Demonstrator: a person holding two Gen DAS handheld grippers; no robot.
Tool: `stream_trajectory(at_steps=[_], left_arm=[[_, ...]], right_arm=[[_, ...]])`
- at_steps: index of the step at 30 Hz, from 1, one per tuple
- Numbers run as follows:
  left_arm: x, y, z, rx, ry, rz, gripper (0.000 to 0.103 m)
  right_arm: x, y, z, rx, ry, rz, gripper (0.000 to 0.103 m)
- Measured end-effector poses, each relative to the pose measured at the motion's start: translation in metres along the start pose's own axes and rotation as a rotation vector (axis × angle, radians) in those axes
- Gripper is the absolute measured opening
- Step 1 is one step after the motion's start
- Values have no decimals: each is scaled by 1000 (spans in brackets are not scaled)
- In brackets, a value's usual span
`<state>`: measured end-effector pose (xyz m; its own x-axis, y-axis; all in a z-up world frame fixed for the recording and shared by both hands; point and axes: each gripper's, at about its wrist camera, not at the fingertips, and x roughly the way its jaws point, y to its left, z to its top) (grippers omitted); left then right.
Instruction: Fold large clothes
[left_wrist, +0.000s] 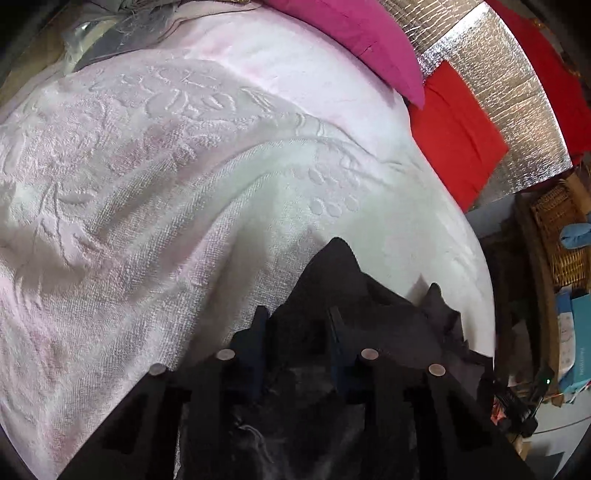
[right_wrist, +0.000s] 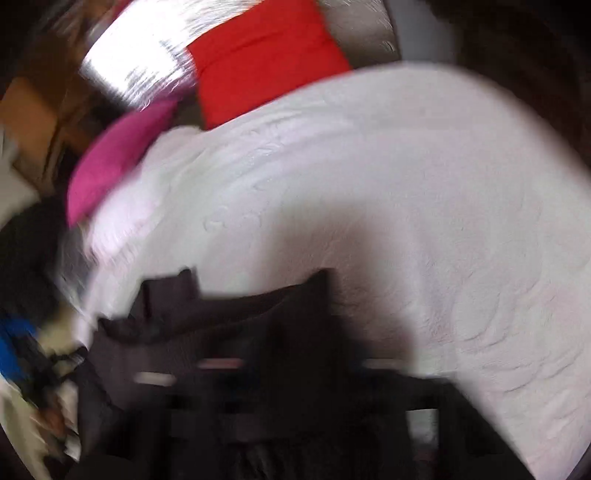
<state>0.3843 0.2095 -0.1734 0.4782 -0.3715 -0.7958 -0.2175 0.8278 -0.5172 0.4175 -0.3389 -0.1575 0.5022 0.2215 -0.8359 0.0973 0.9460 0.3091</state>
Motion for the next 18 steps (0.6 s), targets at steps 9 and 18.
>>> stream_trajectory(at_steps=[9,18], left_arm=[[0,-30,-7,94,-86,50,24],[-8,-29,-12,85,-108,110,40]], right_arm=[[-53,-7,-9,46,-201,-126,8],[-30,-38,-31,196,-192,-8,17]])
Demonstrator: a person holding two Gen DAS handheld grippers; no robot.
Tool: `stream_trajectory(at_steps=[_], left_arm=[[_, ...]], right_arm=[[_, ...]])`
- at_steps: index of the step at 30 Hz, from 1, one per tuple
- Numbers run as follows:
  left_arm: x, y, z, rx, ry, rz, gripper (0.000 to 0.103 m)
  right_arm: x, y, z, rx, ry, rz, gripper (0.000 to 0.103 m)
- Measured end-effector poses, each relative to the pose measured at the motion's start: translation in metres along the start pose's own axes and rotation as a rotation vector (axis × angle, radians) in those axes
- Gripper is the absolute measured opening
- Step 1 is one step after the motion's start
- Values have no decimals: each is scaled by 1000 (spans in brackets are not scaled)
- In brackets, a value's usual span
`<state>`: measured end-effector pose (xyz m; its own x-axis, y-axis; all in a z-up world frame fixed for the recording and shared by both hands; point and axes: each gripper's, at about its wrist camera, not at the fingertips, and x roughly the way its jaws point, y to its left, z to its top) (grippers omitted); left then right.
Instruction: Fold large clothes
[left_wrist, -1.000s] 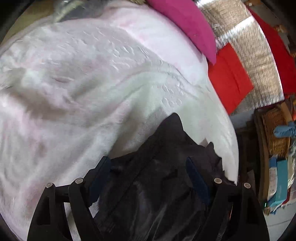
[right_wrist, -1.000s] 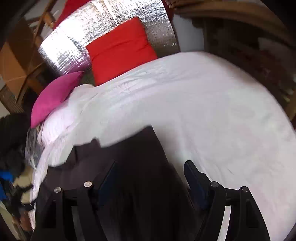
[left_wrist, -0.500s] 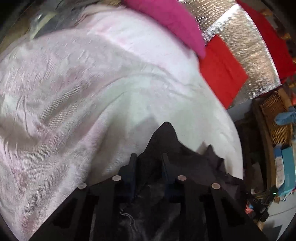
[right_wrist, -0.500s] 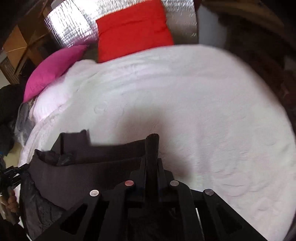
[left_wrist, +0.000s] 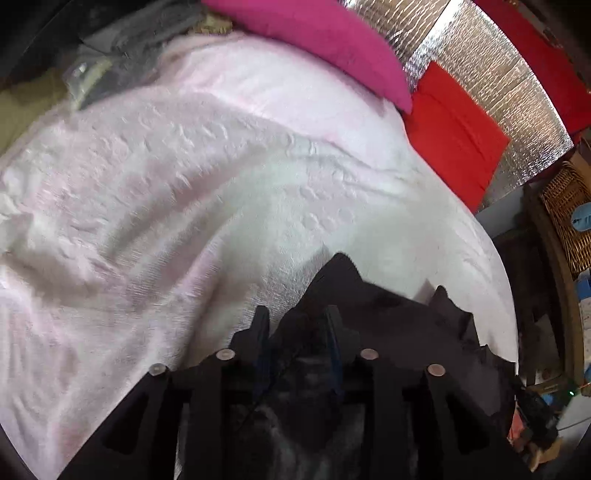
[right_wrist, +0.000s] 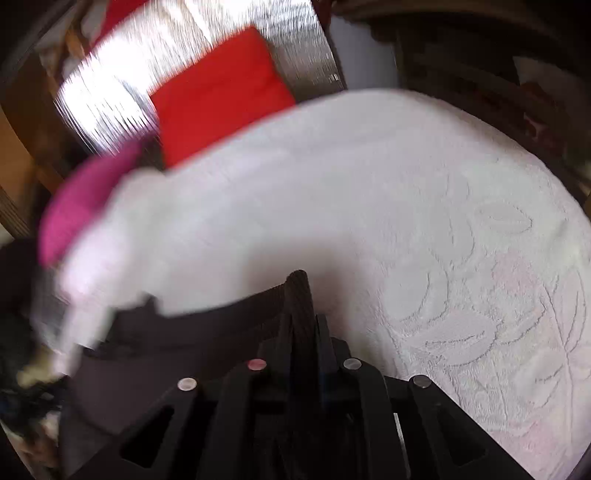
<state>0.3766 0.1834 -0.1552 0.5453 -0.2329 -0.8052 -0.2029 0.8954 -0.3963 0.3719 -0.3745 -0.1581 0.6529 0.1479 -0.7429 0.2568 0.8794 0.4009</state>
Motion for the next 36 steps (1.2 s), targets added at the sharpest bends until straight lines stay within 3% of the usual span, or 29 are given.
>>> stream_trajectory(at_steps=[2,3,4,5,6,8,12,15,18,20,22,23,25,27,30,34,36], left_arm=[[-17,-2,-4,11,-35,-12,54],[-22,-3,-6,18,-51,-11,56],[-32,-6,-11,33,-74,-8,57],[-41,-9,-14,53,-89,-8,58],[-48,-12,-18,73,-99,-5,60],[-58,-16,-29,110,-114,4,62],[-75,-3,-55,131,-98,36,63],[-81,18,-68,91,-68,67,63],[-85,41,-82,47,-66,132,63],[-79,57,-92,16,-38,181,63],[-68,69,-99,-17,3,190,63],[-63,72,-100,-22,16,192,63],[-59,70,-101,8,11,217,58],[-62,64,-102,49,-9,240,52],[-58,58,-104,102,-23,293,52],[-49,61,-105,97,12,292,53],[-53,64,-104,69,6,266,52]], right_arm=[[-27,-7,0,33,-50,38,26],[-37,-9,-2,40,-67,52,39],[-50,-13,-6,48,-82,72,70],[-66,-19,-11,68,-102,87,83],[-83,-25,-18,97,-146,97,87],[-102,-32,-29,107,-184,97,87],[-115,-37,-52,86,-100,85,86],[-116,-31,-70,15,-56,3,83],[-107,-36,-86,-4,34,-20,64],[-100,-37,-98,-29,88,-55,58],[-92,-36,-107,-51,135,-61,39],[-90,-33,-109,-65,136,-78,38],[-95,-26,-110,-92,106,-109,26],[-105,-23,-111,-75,56,-121,22],[-118,-21,-111,-100,-10,-121,21],[-90,-38,-114,-49,124,-110,22],[-101,-43,-110,-13,101,-75,22]])
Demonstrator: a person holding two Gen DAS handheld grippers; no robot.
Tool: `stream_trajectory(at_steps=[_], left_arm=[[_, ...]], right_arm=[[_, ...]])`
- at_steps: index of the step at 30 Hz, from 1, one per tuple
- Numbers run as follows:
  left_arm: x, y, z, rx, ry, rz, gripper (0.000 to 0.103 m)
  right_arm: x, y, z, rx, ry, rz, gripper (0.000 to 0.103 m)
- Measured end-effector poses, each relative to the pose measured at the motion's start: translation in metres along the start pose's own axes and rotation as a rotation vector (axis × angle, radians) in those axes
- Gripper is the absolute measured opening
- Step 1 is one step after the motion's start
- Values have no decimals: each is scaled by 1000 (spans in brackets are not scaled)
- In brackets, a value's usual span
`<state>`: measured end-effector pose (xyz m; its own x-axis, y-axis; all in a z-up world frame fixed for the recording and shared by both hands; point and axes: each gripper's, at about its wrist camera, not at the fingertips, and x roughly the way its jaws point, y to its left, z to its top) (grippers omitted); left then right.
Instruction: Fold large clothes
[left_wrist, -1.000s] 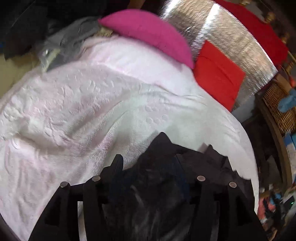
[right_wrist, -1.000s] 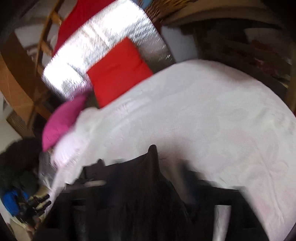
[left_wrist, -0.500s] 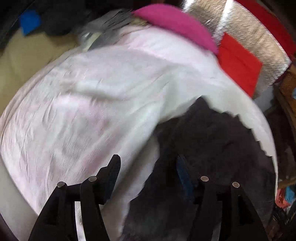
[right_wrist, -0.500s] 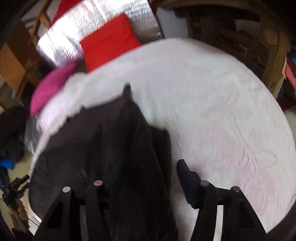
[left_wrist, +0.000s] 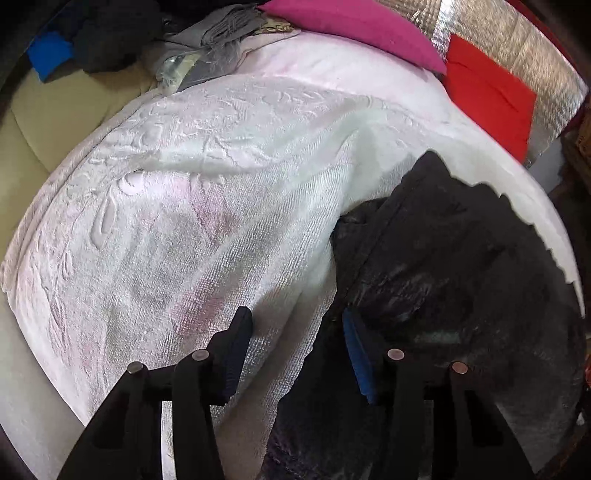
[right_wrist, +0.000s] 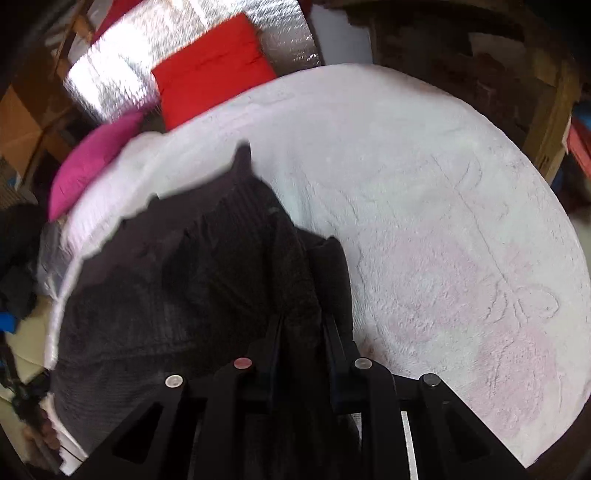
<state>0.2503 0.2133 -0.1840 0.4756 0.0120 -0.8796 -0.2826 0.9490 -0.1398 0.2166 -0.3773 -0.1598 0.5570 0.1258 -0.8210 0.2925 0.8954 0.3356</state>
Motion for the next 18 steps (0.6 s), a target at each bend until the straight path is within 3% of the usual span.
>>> stream_trajectory(at_steps=[3,6,8,10,12,18], left_arm=[[-10,3,3,-37,-25,-40,52],[-35,-8,5,5,-140,-61,52],[-50,-20,2,63,-216,-66,57],[-60,-32,-2,113,-270,-72,62],[-64,-46,-7,171,-289,-85,65],[-46,-70,-23,250,-202,-88,66]], right_arm=[[-26,-10,1,60,-92,54,23],[-51,-9,2,56,-230,27,25],[-58,4,2,16,-287,27,35],[-62,21,-1,-41,-317,27,78],[-63,47,-11,-113,-350,43,80],[-43,104,-20,-273,-266,65,76]])
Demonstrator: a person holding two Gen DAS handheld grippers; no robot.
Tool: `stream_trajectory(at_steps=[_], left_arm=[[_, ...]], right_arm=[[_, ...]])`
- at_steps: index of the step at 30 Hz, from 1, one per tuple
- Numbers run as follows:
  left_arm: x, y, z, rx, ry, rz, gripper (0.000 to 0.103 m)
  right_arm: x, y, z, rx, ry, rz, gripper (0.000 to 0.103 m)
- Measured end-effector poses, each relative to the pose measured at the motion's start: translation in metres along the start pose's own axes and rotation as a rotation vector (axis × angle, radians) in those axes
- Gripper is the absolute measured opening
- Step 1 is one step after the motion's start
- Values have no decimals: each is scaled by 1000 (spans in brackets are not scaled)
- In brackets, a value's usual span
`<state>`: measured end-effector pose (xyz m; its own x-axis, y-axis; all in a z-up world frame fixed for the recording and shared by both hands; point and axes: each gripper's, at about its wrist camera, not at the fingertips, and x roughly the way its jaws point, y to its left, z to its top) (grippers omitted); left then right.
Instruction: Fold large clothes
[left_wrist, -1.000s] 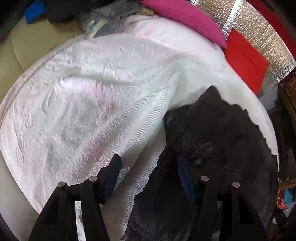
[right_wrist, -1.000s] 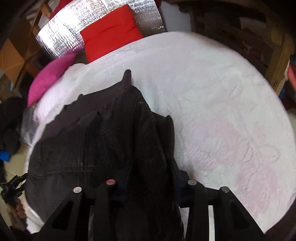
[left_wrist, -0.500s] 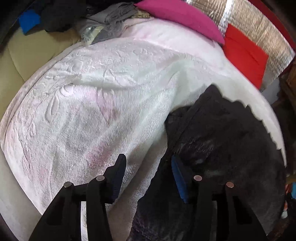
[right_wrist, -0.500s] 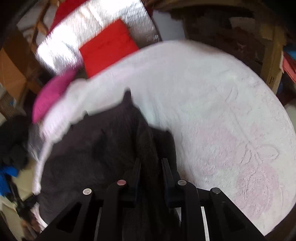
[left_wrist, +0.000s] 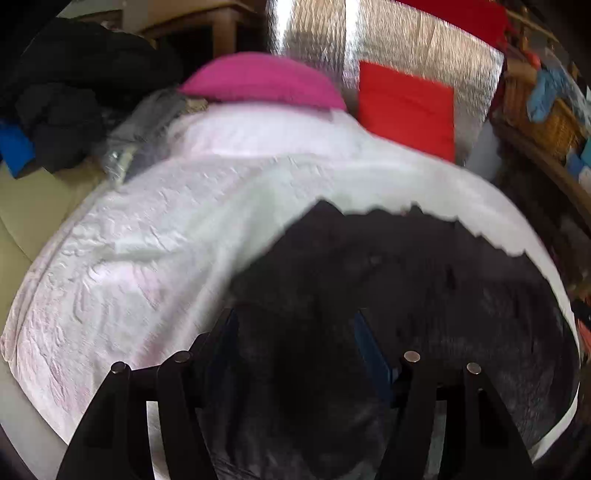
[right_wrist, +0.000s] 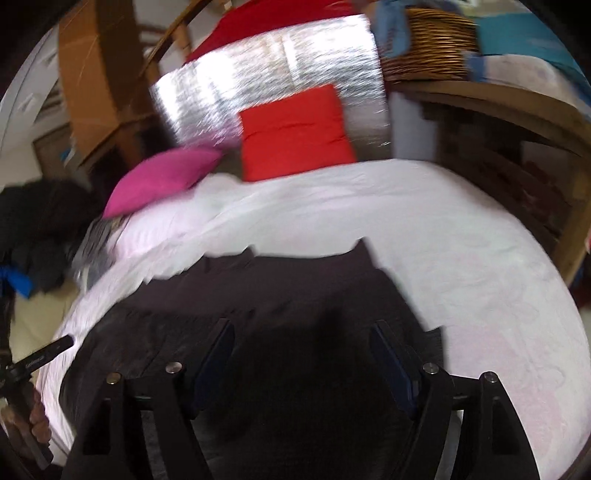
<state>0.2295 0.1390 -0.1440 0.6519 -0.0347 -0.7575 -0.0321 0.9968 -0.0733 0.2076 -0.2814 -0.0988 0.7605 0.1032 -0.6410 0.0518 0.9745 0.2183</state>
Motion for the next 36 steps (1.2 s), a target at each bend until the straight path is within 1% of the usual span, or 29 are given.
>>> stream_trajectory(at_steps=[1,3,5,6,7,9,10,12,15,17,18,19,21,22,25,27,28,30,31,32,33,34,36], left_arm=[[5,-1,-2,-2,20,4,66],[14,-3,-8,7,60,46,66],[23,-4,-13,24,89,71,66],[27,-4,-15,33,92,82,69],[30,-6,-17,50,90,101,70],[34,-9,-21,78,88,122,71],[34,-9,-21,81,89,126,71],[31,-5,-19,60,91,111,71],[19,-2,-15,31,75,56,71],[7,-3,-14,41,33,32,71],[3,-5,-14,51,16,30,71],[-2,-7,-14,64,-4,30,71],[-10,-9,-15,88,-28,40,71],[-11,-8,-15,88,-30,43,71],[-11,0,-17,61,-14,33,72],[-1,5,-18,55,25,32,72],[1,4,-20,52,47,42,72],[17,1,-28,66,123,75,73],[23,0,-30,78,138,79,73],[24,-1,-31,87,138,83,73],[21,-2,-29,95,132,80,73],[18,-1,-27,100,128,65,73],[7,12,-18,63,103,0,73]], right_arm=[[3,5,-1,-11,10,0,76],[9,10,-4,-21,33,11,76],[17,13,-10,-20,81,28,72],[27,15,-12,-24,106,25,67],[39,18,-14,-28,147,13,67],[61,11,-24,-19,260,-9,67],[65,10,-25,-22,276,-10,67],[63,9,-21,-29,264,-2,67],[49,-1,-19,19,238,28,67],[36,-7,-14,34,186,41,67],[27,-11,-11,43,146,51,67],[24,-12,-11,47,128,51,67],[13,-25,-10,72,86,-7,66],[12,-30,-10,87,83,-17,66],[12,-57,-5,165,87,-27,66],[9,-70,-6,188,92,-13,66],[11,-72,-7,189,102,-20,66],[22,-79,-13,197,174,-40,66],[32,-83,-18,205,241,-23,67],[40,-86,-21,212,287,-8,67],[42,-87,-22,210,296,-8,67],[40,-86,-20,196,289,-6,67],[29,-88,-15,194,246,19,67]])
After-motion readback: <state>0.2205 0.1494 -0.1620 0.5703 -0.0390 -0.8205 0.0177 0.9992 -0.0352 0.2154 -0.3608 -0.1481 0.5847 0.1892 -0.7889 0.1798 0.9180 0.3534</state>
